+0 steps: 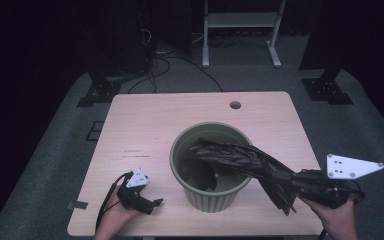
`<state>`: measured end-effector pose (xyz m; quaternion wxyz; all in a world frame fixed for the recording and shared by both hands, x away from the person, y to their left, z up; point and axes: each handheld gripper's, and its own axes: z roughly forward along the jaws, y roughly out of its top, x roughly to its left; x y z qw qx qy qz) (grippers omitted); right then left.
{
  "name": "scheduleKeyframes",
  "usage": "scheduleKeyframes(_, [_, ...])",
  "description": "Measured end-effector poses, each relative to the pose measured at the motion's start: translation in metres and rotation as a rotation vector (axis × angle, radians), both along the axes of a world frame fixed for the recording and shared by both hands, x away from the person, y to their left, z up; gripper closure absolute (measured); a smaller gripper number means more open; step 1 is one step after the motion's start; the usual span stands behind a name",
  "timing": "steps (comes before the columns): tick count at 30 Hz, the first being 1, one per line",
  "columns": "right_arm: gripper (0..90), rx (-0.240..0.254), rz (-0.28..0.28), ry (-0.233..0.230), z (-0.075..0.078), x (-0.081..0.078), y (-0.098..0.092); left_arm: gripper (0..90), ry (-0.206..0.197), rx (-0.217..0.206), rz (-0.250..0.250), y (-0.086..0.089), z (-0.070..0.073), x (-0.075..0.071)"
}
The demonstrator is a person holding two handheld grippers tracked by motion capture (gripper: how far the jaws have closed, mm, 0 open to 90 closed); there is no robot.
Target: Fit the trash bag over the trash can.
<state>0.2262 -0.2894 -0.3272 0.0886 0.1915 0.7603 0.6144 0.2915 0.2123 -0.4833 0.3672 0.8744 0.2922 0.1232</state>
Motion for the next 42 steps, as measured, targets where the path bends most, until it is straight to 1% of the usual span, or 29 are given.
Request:
scheduleKeyframes(3, [90.0, 0.003, 0.001, -0.021, 0.011, 0.007, 0.004, 0.0, -0.001, -0.003, -0.006, 0.0, 0.002, 0.0])
scheduleKeyframes(4, [90.0, 0.004, 0.004, -0.024, 0.013, 0.009, 0.005, 0.0, -0.006, -0.01, -0.006, 0.0, 0.003, -0.001])
scheduleKeyframes(7, [90.0, -0.006, 0.008, -0.041, 0.022, 0.019, 0.012, 0.0, -0.021, -0.048, -0.003, 0.001, 0.009, -0.002])
scheduleKeyframes(8, [90.0, -0.008, 0.01, -0.044, 0.024, 0.023, 0.014, 0.0, -0.027, -0.054, -0.006, 0.002, 0.012, -0.003])
scheduleKeyframes(9, [90.0, -0.005, 0.014, -0.045, 0.026, 0.027, 0.016, 0.0, -0.034, -0.069, -0.007, 0.003, 0.015, -0.003])
scheduleKeyframes(12, [90.0, -0.007, 0.018, -0.046, 0.032, 0.041, 0.022, 0.0, -0.037, -0.096, -0.015, 0.004, 0.02, -0.004])
scheduleKeyframes(15, [90.0, 0.002, 0.024, -0.043, 0.038, 0.054, 0.028, 0.0, -0.048, -0.11, -0.02, 0.005, 0.023, -0.005])
scheduleKeyframes(18, [90.0, 0.021, 0.036, -0.04, 0.044, 0.068, 0.035, 0.0, -0.053, -0.113, -0.025, 0.005, 0.025, -0.005])
scheduleKeyframes(22, [90.0, 0.029, 0.054, -0.031, 0.053, 0.083, 0.047, 0.0, -0.055, -0.119, -0.028, 0.005, 0.027, -0.005])
scheduleKeyframes(24, [90.0, 0.029, 0.061, -0.031, 0.056, 0.088, 0.052, 0.0, -0.062, -0.128, -0.031, 0.006, 0.029, -0.006])
scheduleKeyframes(25, [90.0, 0.026, 0.064, -0.031, 0.057, 0.091, 0.055, 0.0, -0.063, -0.139, -0.031, 0.006, 0.031, -0.006])
scheduleKeyframes(28, [90.0, 0.034, 0.079, -0.023, 0.062, 0.099, 0.064, 0.0, -0.077, -0.174, -0.038, 0.009, 0.039, -0.007])
scheduleKeyframes(29, [90.0, 0.037, 0.08, -0.024, 0.064, 0.101, 0.066, 0.0, -0.085, -0.176, -0.045, 0.009, 0.042, -0.008])
scheduleKeyframes(31, [90.0, 0.035, 0.084, -0.027, 0.066, 0.105, 0.07, 0.0, -0.106, -0.196, -0.054, 0.01, 0.051, -0.01])
scheduleKeyframes(33, [90.0, 0.033, 0.086, -0.026, 0.067, 0.109, 0.074, 0.0, -0.12, -0.232, -0.068, 0.011, 0.06, -0.012])
scheduleKeyframes(34, [90.0, 0.032, 0.086, -0.025, 0.067, 0.111, 0.075, 0.0, -0.127, -0.244, -0.075, 0.012, 0.066, -0.014])
scheduleKeyframes(39, [90.0, 0.03, 0.084, -0.018, 0.066, 0.114, 0.077, 0.0, -0.147, -0.311, -0.14, 0.009, 0.093, -0.024])
scheduleKeyframes(42, [90.0, 0.032, 0.079, -0.016, 0.066, 0.115, 0.075, 0.0, -0.156, -0.338, -0.174, 0.003, 0.109, -0.03])
